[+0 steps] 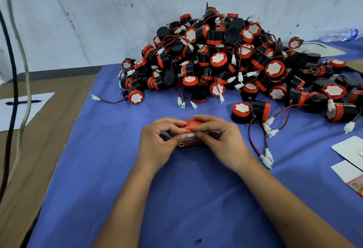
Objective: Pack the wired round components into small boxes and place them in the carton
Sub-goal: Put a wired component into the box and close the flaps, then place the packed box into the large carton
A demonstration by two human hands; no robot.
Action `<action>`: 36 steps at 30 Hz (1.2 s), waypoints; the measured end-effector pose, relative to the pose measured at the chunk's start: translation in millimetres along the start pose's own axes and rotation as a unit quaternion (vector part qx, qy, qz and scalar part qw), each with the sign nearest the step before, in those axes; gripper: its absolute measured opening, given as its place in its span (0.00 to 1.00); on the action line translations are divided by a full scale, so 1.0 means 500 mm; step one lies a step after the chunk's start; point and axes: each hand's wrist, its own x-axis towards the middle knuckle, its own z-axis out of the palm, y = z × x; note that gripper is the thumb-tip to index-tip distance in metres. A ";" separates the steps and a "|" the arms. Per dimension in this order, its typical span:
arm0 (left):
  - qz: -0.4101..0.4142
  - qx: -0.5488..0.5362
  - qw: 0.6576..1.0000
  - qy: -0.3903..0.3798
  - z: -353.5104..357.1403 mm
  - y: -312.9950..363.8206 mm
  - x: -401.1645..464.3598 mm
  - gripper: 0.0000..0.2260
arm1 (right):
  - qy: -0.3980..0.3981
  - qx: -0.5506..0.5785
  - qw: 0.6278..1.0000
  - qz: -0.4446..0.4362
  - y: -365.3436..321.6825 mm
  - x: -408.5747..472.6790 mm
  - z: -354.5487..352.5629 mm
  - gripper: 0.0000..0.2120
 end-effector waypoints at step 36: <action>0.086 -0.247 0.949 -0.176 0.310 0.401 -0.047 0.08 | 0.054 -0.430 0.901 -0.020 -0.309 -0.243 -0.430 0.18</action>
